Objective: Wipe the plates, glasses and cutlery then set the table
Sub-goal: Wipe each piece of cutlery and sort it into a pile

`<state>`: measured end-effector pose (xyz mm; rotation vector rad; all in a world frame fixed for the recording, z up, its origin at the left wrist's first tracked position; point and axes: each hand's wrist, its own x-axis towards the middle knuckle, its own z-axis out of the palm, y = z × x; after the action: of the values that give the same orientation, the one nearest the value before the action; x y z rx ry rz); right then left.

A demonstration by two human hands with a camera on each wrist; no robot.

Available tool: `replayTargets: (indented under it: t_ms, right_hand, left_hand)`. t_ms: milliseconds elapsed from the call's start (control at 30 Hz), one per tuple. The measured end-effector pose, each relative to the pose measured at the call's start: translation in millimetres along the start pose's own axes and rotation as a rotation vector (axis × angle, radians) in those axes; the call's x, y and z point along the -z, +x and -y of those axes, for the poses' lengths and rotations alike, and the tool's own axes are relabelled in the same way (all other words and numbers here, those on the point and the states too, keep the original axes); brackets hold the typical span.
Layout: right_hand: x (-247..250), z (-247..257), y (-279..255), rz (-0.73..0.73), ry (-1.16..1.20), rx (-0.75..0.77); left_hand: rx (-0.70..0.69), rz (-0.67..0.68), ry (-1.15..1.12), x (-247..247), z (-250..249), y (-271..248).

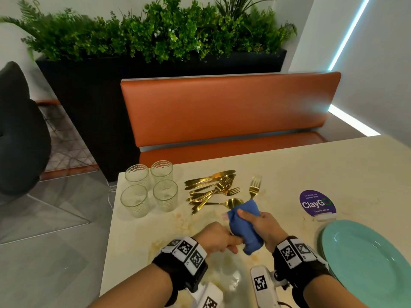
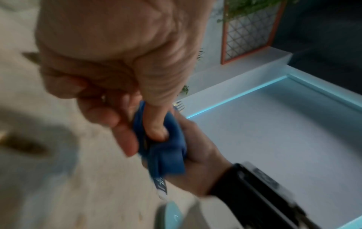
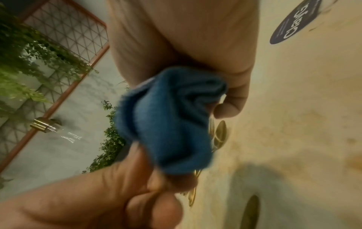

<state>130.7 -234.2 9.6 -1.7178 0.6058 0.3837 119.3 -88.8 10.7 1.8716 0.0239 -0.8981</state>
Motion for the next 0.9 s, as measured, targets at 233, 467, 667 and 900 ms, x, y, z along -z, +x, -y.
replayTargets:
  t_ms: [233,467,667,900]
  right_hand:
    - [-6,-9,3,0.136,-0.391,0.059]
    - [-14,6,18,0.218,-0.654,0.096]
    - [-2,-3,26,0.275,-0.831,0.063]
    - [36,-22,35,0.232,-0.789,-0.028]
  left_hand:
    - [-0.054,-0.204,-0.056,33,-21,37]
    - [0.013,-0.274,-0.188,35,-28,76]
    - [0.005,-0.515,0.034,62,-41,103]
    - [-0.004,-0.297,0.976,62,-17,142]
